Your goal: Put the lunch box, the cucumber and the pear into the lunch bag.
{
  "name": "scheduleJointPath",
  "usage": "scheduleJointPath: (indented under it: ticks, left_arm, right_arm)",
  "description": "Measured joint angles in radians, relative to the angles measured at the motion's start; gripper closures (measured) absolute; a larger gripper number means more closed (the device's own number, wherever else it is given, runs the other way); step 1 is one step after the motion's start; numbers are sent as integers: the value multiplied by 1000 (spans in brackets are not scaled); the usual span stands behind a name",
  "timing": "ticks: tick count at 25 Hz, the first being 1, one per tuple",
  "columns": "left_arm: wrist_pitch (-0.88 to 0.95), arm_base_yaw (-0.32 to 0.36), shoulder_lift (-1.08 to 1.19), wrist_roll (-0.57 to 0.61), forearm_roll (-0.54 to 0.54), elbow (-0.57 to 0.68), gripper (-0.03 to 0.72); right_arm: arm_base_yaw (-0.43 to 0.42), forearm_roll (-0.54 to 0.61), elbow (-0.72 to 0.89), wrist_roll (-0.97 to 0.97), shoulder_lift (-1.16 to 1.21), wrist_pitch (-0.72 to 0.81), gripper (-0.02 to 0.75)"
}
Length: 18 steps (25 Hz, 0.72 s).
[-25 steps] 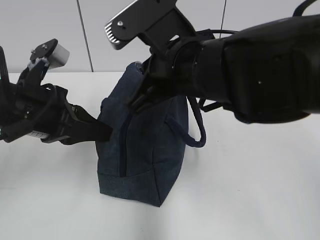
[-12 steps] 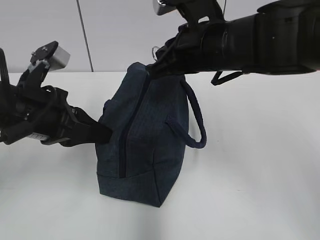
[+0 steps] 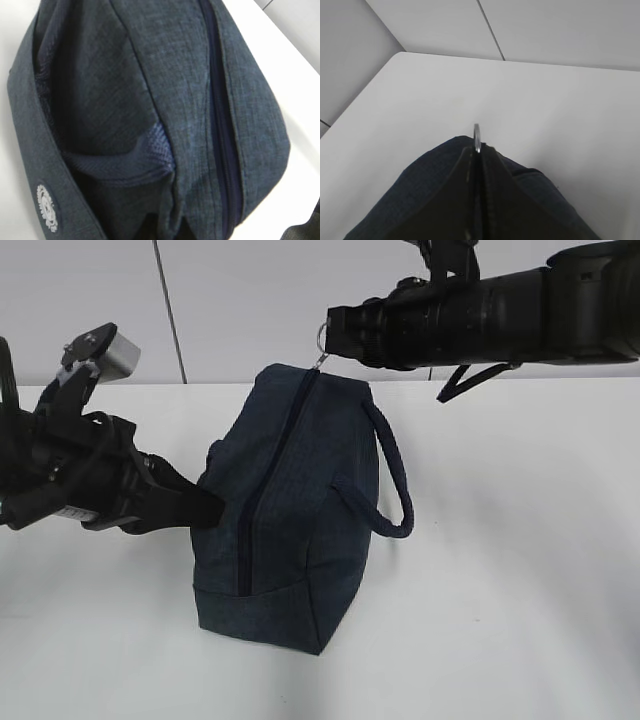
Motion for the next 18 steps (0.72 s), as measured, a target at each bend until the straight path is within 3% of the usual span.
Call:
scheduleJointPath:
  ticks: [18]
  left_arm:
    - [0, 0, 0, 0, 4, 0, 687]
  right_arm:
    - [-95, -10, -216, 297, 278, 139, 738]
